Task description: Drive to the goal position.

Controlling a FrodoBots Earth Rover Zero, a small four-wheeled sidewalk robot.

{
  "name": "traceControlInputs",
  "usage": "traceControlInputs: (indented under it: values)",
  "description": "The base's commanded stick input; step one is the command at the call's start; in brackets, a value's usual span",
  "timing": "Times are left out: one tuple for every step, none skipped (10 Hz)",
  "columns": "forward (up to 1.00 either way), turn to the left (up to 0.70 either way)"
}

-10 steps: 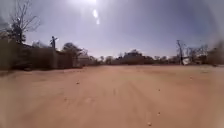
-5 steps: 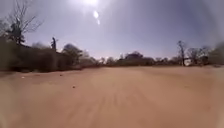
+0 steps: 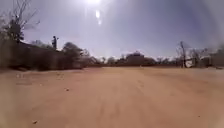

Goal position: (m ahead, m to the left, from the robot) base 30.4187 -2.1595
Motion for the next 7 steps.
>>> traceControlInputs:
  values:
    - [0.85,0.0]
    - [0.85,0.0]
    - [0.85,0.0]
    - [0.85,0.0]
    - [0.85,0.0]
    - [0.85,0.0]
    - [0.85,0.0]
